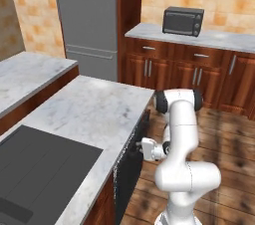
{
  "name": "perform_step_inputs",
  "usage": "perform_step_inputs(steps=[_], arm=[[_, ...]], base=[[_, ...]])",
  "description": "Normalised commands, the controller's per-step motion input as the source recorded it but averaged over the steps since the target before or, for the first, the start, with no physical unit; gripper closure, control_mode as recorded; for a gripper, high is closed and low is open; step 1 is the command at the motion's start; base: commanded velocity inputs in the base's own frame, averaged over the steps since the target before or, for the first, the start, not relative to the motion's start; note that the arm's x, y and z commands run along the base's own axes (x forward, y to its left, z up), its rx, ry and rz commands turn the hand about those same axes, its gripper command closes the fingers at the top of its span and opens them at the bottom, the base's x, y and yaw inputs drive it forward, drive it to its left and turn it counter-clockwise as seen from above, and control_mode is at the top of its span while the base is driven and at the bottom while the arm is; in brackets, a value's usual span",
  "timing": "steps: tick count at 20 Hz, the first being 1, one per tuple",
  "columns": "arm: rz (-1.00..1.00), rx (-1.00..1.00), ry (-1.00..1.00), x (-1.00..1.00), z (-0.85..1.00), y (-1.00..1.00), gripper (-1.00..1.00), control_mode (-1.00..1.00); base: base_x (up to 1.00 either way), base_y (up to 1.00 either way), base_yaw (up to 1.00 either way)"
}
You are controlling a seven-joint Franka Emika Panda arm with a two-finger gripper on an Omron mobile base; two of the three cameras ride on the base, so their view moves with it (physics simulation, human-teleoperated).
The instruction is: Open the dishwasher door and pull out the top rack.
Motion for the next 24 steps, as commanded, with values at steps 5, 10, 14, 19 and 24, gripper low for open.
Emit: perform_step_inputs(steps=[5, 10, 14, 19, 24], arm=[[0.0, 0.0, 0.01, -0.26, -0.44, -0.8, 1.0, -1.0], [0.0, 0.0, 0.01, -0.29, -0.51, -0.81, 1.0, -1.0], [0.0, 0.0, 0.01, -0.3, -0.52, -0.77, 1.0, -1.0], [0.0, 0.0, 0.01, -0.27, -0.5, -0.74, 1.0, -1.0], [0.0, 0.0, 0.01, -0.25, -0.55, -0.73, 1.0, -1.0]], base=[[0.0, 0.0, 0.0], [0.0, 0.0, 0.0], [0.0, 0.0, 0.0], [0.0, 0.0, 0.0], [0.0, 0.0, 0.0]])
